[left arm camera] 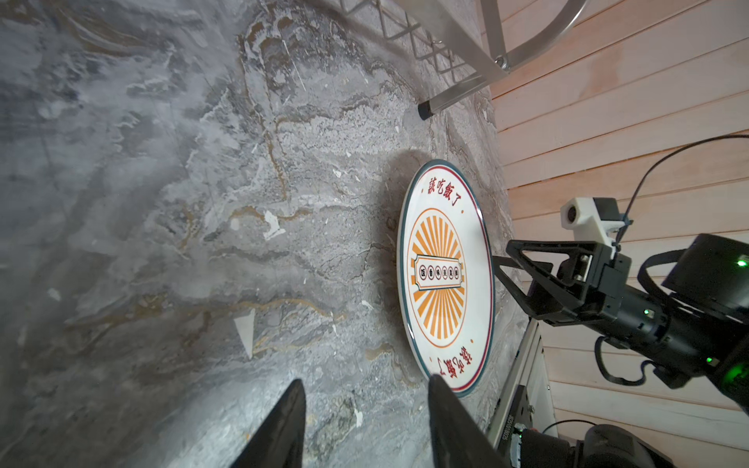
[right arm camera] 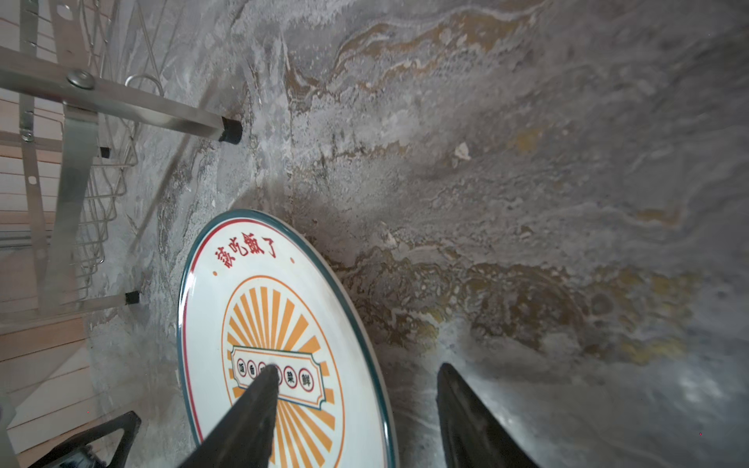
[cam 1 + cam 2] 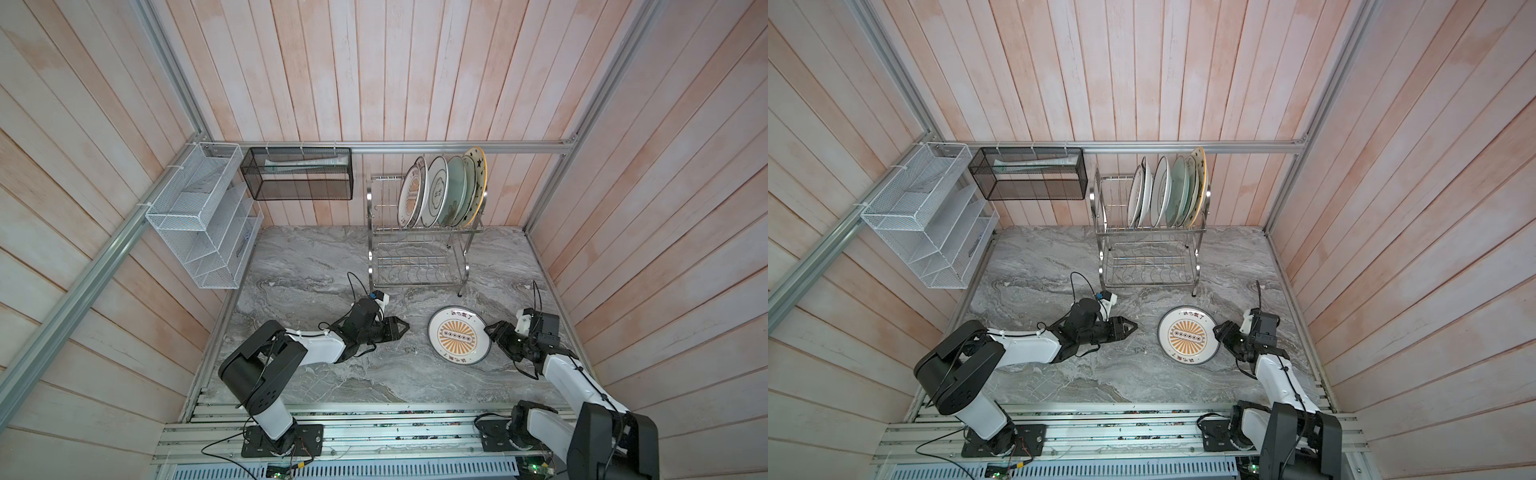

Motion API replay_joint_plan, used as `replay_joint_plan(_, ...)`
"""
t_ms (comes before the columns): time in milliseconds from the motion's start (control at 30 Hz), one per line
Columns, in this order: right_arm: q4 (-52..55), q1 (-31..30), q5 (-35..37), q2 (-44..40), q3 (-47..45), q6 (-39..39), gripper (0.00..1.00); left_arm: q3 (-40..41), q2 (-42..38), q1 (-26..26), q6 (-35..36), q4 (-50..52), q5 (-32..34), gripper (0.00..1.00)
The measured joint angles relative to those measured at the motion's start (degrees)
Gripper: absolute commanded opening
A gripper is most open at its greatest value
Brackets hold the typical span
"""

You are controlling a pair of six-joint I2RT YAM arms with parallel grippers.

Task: Load plates into a dish rack
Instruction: Move the plate to the center of the table.

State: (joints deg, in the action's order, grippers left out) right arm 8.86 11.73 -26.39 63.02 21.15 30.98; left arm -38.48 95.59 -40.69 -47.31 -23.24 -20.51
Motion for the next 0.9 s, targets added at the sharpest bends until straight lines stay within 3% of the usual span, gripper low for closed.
replay_joint_plan(200, -1.66, 0.07, -4.63, 4.39, -0.02, -1.92, 0.53, -0.44, -1.51, 0.07, 0.85, 3.63, 1.14, 0.5)
replay_joint_plan(633, -5.05, -1.27, -9.77, 5.81, -0.61, -2.75, 0.44, -0.48, -2.56, 2.97, 1.2, 4.39, 1.4, 0.5)
replay_joint_plan(900, -8.59, -7.78, -9.9, 8.81, -0.61, -1.86, 0.36, -0.48, -2.38, 2.97, 1.2, 4.37, 0.87, 0.5)
